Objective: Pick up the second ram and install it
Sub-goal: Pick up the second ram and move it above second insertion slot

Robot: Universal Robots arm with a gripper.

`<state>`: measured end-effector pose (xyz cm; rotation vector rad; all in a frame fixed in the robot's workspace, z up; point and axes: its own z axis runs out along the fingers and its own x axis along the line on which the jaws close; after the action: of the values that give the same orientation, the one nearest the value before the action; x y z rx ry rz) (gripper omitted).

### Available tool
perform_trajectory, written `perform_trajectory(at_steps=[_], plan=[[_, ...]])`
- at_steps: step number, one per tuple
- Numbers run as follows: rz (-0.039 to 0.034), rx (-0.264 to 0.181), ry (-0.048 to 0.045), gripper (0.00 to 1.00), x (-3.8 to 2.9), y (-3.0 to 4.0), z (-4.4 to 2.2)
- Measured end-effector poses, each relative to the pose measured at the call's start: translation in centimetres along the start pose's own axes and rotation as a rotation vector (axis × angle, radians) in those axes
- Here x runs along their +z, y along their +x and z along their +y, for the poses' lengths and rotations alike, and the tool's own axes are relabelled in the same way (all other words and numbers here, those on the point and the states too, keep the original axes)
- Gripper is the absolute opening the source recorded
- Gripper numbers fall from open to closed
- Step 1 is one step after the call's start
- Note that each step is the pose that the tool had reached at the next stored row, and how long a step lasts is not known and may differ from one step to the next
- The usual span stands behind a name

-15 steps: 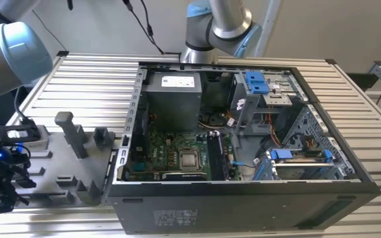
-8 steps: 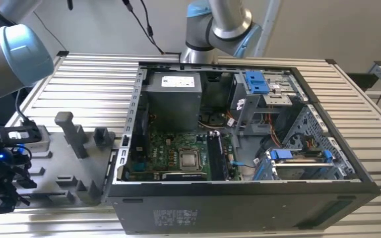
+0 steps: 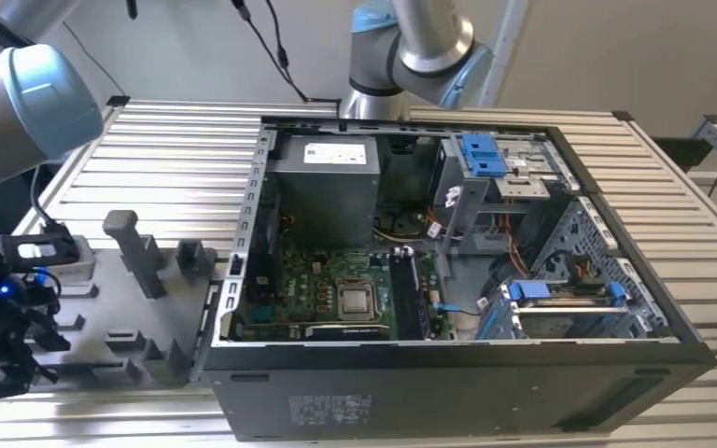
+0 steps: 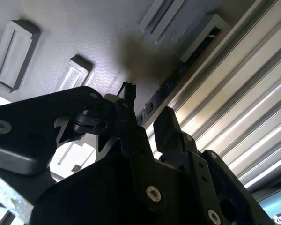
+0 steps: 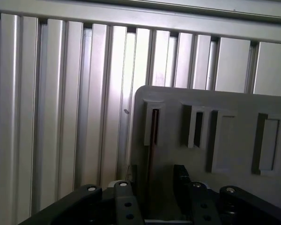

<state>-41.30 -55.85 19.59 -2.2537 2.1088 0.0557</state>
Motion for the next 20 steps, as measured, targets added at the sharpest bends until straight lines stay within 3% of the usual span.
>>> perform_trajectory(at_steps=[3,15,17,19,20], plan=[[0.0,0.003,0.0002,0.44,0.05,-0.01,0.26],[0.0,0.003,0.0003,0.44,0.21,0.0,0.26],[0.0,0.003,0.0003,0.42,0.21,0.0,0.26],[0.0,0.003,0.0003,0.29,0.22,0.0,0.26],[0.0,0.003,0.0003,0.29,0.22,0.0,0.26]])
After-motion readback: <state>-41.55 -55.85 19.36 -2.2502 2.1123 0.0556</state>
